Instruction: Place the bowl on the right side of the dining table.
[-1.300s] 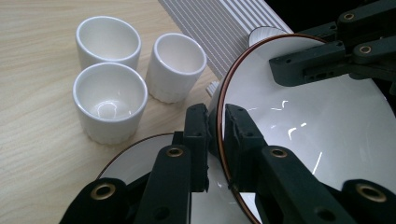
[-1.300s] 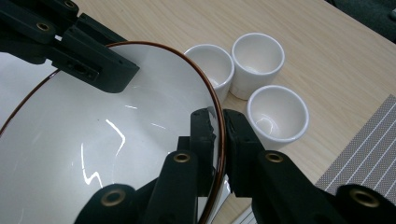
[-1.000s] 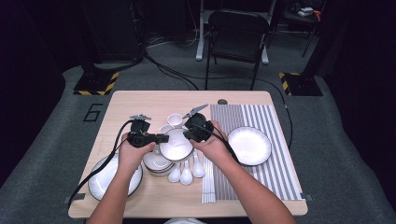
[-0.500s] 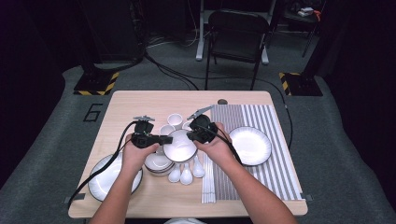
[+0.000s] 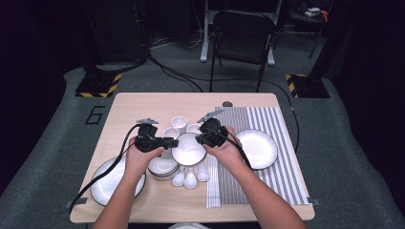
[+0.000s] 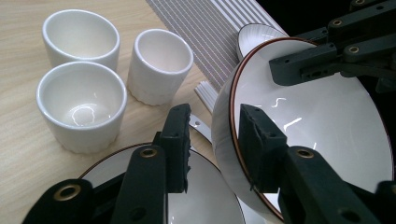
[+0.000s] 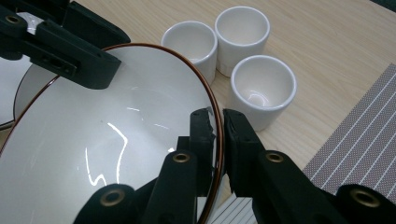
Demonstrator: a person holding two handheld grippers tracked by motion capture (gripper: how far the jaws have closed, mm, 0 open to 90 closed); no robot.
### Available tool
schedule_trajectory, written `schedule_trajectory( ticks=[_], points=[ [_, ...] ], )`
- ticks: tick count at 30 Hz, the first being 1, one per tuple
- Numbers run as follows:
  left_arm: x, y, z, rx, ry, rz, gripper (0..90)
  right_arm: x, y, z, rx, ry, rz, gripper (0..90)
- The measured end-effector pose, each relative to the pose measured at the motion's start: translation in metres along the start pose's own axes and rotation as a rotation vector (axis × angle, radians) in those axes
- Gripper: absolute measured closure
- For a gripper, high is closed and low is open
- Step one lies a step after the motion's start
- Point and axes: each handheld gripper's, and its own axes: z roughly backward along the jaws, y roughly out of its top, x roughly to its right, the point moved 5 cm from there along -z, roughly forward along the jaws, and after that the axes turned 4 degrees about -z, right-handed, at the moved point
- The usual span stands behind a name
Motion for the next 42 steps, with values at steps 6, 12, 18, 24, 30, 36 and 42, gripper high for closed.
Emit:
schedule_trajectory(
  ticks=[6, 12, 18, 24, 30, 36, 42],
  points=[
    [0.001, 0.0, 0.003, -0.002, -0.009, -0.01, 63.3, 0.004, -0.003, 0.0, 0.0, 0.0, -0.011, 82.5],
    [0.002, 0.001, 0.008, 0.011, -0.005, -0.018, 62.6, 0.006, -0.005, 0.002, 0.002, 0.001, -0.012, 82.5],
    [-0.002, 0.001, 0.014, -0.002, 0.052, -0.039, 61.3, 0.01, -0.006, 0.003, -0.004, -0.013, -0.02, 82.4],
    [-0.004, -0.002, 0.018, -0.025, 0.101, -0.064, 60.0, 0.017, -0.008, 0.005, 0.005, -0.017, -0.046, 82.3],
    [-0.007, -0.006, 0.023, -0.02, 0.1, -0.061, 58.5, 0.026, -0.013, 0.008, 0.008, -0.028, -0.065, 82.2],
    [-0.017, -0.012, 0.03, -0.023, 0.126, -0.055, 58.3, 0.034, -0.019, 0.011, 0.013, -0.034, -0.087, 82.0],
    [-0.026, -0.019, 0.037, -0.01, 0.146, -0.036, 58.1, 0.04, -0.021, 0.014, 0.019, -0.041, -0.095, 82.0]
  ],
)
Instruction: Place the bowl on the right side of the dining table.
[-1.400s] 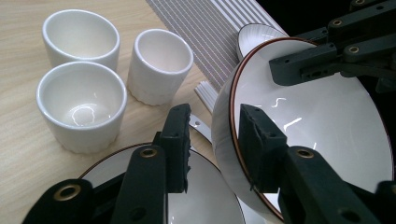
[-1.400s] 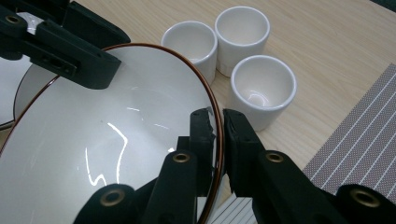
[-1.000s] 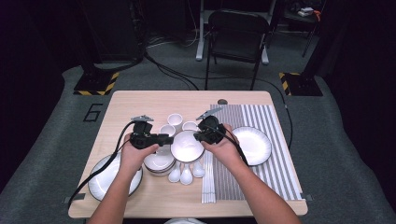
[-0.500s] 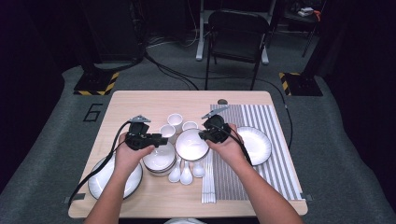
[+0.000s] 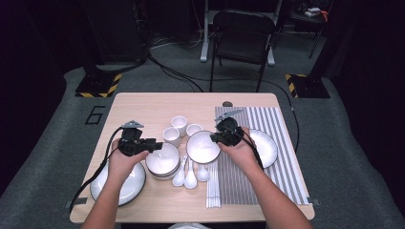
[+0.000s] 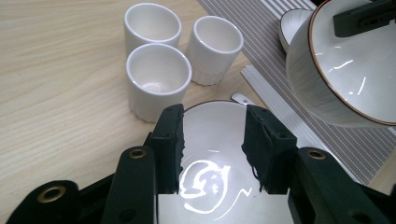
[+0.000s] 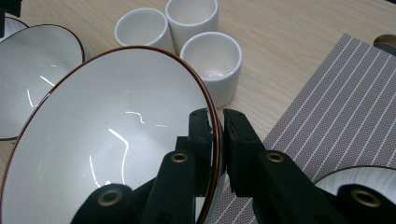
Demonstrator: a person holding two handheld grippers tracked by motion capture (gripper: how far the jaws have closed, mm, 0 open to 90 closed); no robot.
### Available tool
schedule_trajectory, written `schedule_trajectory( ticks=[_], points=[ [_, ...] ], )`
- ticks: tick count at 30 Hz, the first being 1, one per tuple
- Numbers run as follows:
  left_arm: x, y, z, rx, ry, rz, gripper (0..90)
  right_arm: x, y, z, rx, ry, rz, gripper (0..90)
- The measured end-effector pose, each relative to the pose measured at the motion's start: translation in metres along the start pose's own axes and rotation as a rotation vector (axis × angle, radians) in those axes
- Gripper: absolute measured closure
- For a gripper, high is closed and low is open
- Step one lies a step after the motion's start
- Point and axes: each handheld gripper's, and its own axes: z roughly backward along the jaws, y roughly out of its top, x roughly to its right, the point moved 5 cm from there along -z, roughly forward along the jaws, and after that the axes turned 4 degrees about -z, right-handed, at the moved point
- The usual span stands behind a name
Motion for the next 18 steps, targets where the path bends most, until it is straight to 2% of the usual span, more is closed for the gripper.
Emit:
schedule_trajectory(
  ticks=[3, 10, 13, 18],
  points=[
    [-0.003, -0.002, 0.002, -0.007, 0.012, 0.002, 58.0, 0.002, 0.0, 0.002, 0.006, -0.001, -0.004, 82.0],
    [-0.007, -0.006, 0.009, 0.013, 0.014, 0.011, 57.5, 0.007, -0.002, 0.004, 0.006, 0.004, -0.029, 81.9],
    [-0.011, -0.009, 0.011, 0.004, 0.025, 0.014, 57.4, 0.009, -0.003, 0.003, 0.004, -0.001, -0.021, 81.9],
    [-0.016, -0.014, 0.014, 0.011, 0.025, 0.035, 57.2, 0.013, -0.004, 0.003, 0.007, -0.007, -0.03, 81.9]
  ],
)
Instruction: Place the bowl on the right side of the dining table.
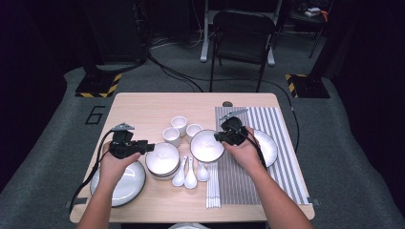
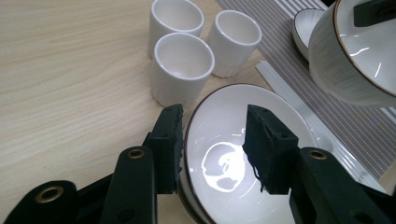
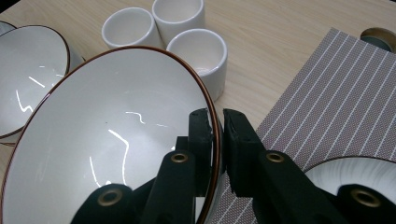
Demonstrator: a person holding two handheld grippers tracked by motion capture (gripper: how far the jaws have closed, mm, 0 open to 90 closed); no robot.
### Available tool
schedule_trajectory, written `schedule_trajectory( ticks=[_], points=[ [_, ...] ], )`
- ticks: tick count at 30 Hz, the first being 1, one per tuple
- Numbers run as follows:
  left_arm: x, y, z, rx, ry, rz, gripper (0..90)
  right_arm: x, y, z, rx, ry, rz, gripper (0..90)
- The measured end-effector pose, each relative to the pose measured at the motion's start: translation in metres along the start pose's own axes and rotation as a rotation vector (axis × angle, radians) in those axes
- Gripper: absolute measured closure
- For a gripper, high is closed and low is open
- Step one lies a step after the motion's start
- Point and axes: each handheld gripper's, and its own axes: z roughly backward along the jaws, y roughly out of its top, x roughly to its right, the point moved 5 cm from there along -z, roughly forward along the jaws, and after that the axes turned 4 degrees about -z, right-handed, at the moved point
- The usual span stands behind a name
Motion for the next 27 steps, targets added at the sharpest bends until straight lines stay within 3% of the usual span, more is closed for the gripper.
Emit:
schedule_trajectory(
  ticks=[4, 27],
  points=[
    [-0.004, -0.002, 0.003, 0.004, 0.016, 0.009, 57.1, 0.005, -0.001, 0.001, 0.004, -0.003, -0.012, 82.0],
    [-0.009, -0.002, 0.008, 0.023, 0.006, 0.024, 57.1, 0.032, -0.011, 0.005, 0.004, -0.056, -0.055, 82.0]
  ],
)
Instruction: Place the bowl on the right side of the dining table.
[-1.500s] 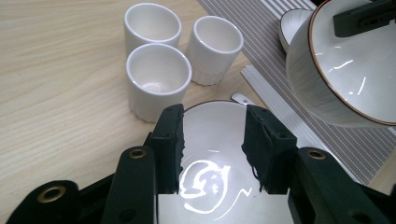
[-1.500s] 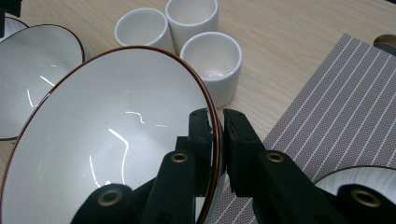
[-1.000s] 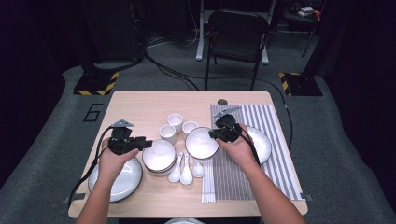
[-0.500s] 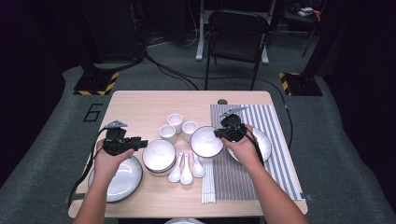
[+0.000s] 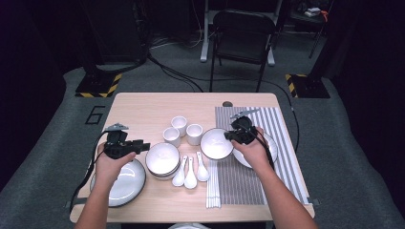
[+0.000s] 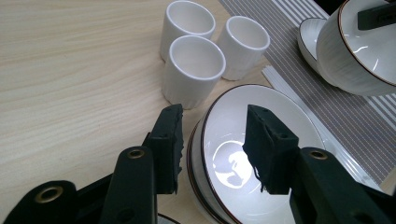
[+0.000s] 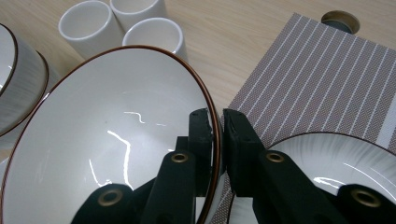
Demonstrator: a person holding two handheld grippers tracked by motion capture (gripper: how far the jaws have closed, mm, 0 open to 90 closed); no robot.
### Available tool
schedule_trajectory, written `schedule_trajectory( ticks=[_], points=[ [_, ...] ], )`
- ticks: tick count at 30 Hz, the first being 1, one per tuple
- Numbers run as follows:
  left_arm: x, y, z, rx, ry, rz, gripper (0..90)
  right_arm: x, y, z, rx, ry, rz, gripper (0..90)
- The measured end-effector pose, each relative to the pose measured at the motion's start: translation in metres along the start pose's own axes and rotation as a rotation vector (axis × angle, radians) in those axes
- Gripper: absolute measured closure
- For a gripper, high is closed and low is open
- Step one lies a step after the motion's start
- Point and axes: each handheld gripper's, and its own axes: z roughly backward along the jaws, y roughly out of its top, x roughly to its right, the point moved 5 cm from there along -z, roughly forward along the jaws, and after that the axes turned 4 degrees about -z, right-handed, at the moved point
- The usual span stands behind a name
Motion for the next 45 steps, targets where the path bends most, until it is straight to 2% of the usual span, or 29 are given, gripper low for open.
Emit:
schedule_trajectory(
  ticks=[7, 16, 19, 24, 26, 27, 35, 42, 45],
  points=[
    [-0.001, 0.0, 0.0, 0.002, 0.001, 0.005, 57.1, 0.008, -0.002, 0.003, 0.006, -0.01, -0.005, 82.0],
    [-0.004, -0.001, -0.001, 0.001, -0.006, 0.011, 57.1, 0.018, -0.001, 0.007, 0.024, -0.017, -0.035, 82.0],
    [-0.004, 0.0, 0.001, 0.015, -0.003, 0.015, 57.1, 0.024, -0.002, 0.009, 0.029, -0.029, -0.048, 82.0],
    [-0.003, 0.0, 0.003, 0.013, -0.008, 0.018, 57.1, 0.034, -0.007, 0.012, 0.025, -0.042, -0.072, 82.0],
    [-0.003, 0.001, 0.004, 0.022, -0.006, 0.014, 57.1, 0.04, -0.01, 0.014, 0.025, -0.047, -0.067, 82.0],
    [-0.003, 0.001, 0.004, 0.024, -0.006, 0.012, 57.1, 0.042, -0.012, 0.014, 0.026, -0.057, -0.084, 82.0],
    [-0.005, 0.002, 0.004, 0.029, -0.005, 0.014, 57.1, 0.062, -0.019, 0.016, 0.024, -0.087, -0.127, 82.0],
    [-0.007, 0.0, 0.007, 0.03, 0.005, 0.019, 57.1, 0.072, -0.018, 0.015, 0.052, -0.094, -0.152, 82.1],
    [-0.009, -0.001, 0.01, 0.033, 0.012, 0.022, 57.1, 0.074, -0.02, 0.014, 0.053, -0.079, -0.163, 82.1]
  ],
)
